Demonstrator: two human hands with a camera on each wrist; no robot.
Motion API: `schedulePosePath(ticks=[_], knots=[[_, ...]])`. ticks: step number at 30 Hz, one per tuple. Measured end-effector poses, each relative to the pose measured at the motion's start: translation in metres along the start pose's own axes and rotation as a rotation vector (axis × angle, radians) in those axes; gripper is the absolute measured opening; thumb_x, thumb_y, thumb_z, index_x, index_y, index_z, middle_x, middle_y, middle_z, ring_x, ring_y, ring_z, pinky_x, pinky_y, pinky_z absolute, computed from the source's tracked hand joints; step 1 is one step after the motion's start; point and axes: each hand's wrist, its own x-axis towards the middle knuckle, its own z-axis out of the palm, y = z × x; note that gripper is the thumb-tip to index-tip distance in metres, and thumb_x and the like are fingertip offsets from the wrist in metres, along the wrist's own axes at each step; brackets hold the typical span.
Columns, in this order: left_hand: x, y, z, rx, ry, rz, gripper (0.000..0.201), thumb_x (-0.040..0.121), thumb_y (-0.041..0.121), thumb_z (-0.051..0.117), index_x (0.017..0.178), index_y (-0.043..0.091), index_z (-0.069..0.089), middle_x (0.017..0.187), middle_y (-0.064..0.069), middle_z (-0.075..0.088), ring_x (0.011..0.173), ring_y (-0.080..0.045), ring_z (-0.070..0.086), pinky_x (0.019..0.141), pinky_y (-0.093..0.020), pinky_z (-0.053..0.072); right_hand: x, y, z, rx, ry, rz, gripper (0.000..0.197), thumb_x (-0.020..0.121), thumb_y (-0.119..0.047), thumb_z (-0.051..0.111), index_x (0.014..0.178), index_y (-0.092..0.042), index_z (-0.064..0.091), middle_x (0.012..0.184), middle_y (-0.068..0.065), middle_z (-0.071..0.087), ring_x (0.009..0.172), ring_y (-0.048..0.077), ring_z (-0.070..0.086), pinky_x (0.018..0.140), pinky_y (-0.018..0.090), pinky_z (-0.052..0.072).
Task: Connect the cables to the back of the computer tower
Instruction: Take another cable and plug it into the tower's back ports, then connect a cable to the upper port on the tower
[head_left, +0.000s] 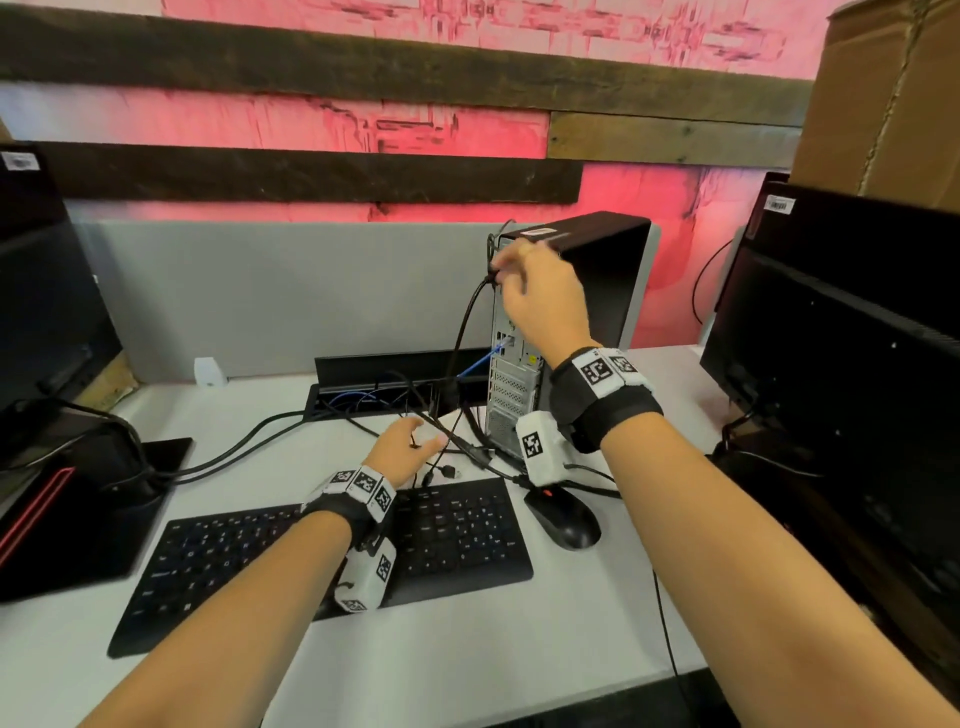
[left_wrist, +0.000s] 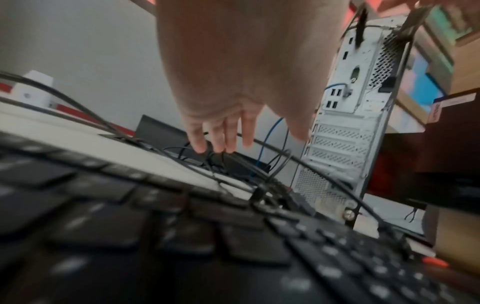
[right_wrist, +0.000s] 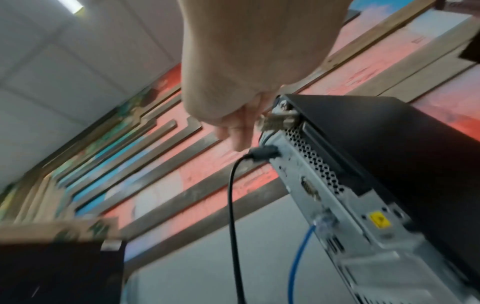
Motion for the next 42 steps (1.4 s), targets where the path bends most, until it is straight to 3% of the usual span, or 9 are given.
schedulePosePath(ticks=[4, 8, 13, 16, 20, 25, 34, 39, 42], knots=[[-0.007, -0.021, 0.007, 0.312, -0.272, -0.074, 0.057, 0.095, 0.039, 0.051, 0.143, 0.012, 0.038, 0.148, -0.010, 0.039, 0.136, -0.024, 0.038, 0.111, -0.031, 0.029, -0.036, -0.019, 0.026, -0.123, -0.312, -0.158, 0.024, 0.086, -0.013, 0.047, 0.095, -0.020, 0.067, 0.093, -0.003, 0.070, 0.082, 0.018, 0.063, 0.075, 0.029, 0.050], [-0.005, -0.025, 0.006, 0.358, -0.260, -0.068, 0.042, 0.093, 0.033, 0.055, 0.129, 0.013, 0.051, 0.133, -0.010, 0.053, 0.122, -0.025, 0.050, 0.099, -0.030, 0.039, -0.067, -0.003, 0.057, -0.120, -0.539, -0.036, 0.026, 0.087, -0.009, 0.044, 0.095, -0.015, 0.069, 0.083, 0.000, 0.067, 0.069, 0.014, 0.052, 0.066, 0.024, 0.041], [0.002, -0.031, 0.007, 0.349, -0.218, -0.039, 0.015, 0.092, 0.028, 0.057, 0.100, 0.016, 0.052, 0.125, -0.008, 0.057, 0.113, -0.023, 0.055, 0.093, -0.029, 0.042, -0.101, 0.048, 0.098, -0.098, -0.803, 0.363, 0.033, 0.087, -0.003, 0.041, 0.105, -0.007, 0.069, 0.113, 0.013, 0.066, 0.105, 0.030, 0.061, 0.093, 0.039, 0.052], [0.003, -0.029, 0.008, 0.366, -0.208, -0.041, 0.021, 0.091, 0.034, 0.056, 0.102, 0.017, 0.050, 0.125, -0.008, 0.057, 0.112, -0.022, 0.056, 0.090, -0.029, 0.043, -0.111, 0.061, 0.114, -0.039, -0.805, 0.450, 0.035, 0.089, -0.006, 0.046, 0.120, -0.008, 0.061, 0.128, 0.011, 0.059, 0.120, 0.028, 0.054, 0.102, 0.034, 0.045], [0.006, -0.026, 0.001, 0.292, -0.263, -0.120, 0.058, 0.085, 0.037, 0.062, 0.136, 0.017, 0.041, 0.130, -0.005, 0.053, 0.118, -0.021, 0.053, 0.097, -0.031, 0.042, -0.106, 0.052, 0.134, 0.006, -0.736, 0.393, 0.038, 0.087, -0.001, 0.045, 0.118, -0.013, 0.063, 0.129, 0.011, 0.058, 0.121, 0.028, 0.055, 0.102, 0.036, 0.046], [0.010, -0.034, -0.009, 0.225, -0.298, -0.174, 0.027, 0.088, 0.029, 0.056, 0.113, 0.020, 0.052, 0.114, -0.002, 0.055, 0.106, -0.017, 0.052, 0.090, -0.025, 0.040, -0.113, 0.052, 0.153, -0.306, -1.031, 0.331, 0.060, 0.090, -0.019, 0.056, 0.146, -0.016, 0.034, 0.141, 0.012, 0.047, 0.127, 0.033, 0.048, 0.104, 0.043, 0.043], [0.009, -0.033, -0.018, 0.043, -0.328, -0.177, 0.035, 0.091, 0.025, 0.052, 0.126, 0.020, 0.055, 0.134, -0.001, 0.053, 0.123, -0.018, 0.049, 0.102, -0.029, 0.037, -0.109, 0.044, 0.137, -0.159, -1.062, 0.364, 0.039, 0.092, -0.012, 0.050, 0.131, -0.011, 0.053, 0.130, 0.012, 0.057, 0.119, 0.030, 0.053, 0.098, 0.033, 0.043], [0.019, -0.036, -0.040, -0.410, -0.041, -0.362, 0.022, 0.094, 0.031, 0.051, 0.113, 0.019, 0.054, 0.122, -0.010, 0.061, 0.108, -0.027, 0.057, 0.092, -0.042, 0.050, -0.097, 0.040, 0.112, 0.051, -1.106, 0.476, 0.042, 0.082, -0.003, 0.061, 0.123, -0.011, 0.059, 0.110, 0.009, 0.059, 0.101, 0.028, 0.055, 0.082, 0.030, 0.047], [0.022, -0.038, -0.035, -0.269, 0.073, -0.435, 0.044, 0.099, 0.037, 0.042, 0.127, 0.003, 0.051, 0.134, -0.013, 0.053, 0.111, -0.022, 0.058, 0.094, -0.026, 0.047, -0.096, 0.038, 0.105, 0.033, -1.152, 0.444, 0.039, 0.082, -0.004, 0.063, 0.121, -0.006, 0.062, 0.110, 0.009, 0.060, 0.105, 0.029, 0.054, 0.091, 0.034, 0.045]])
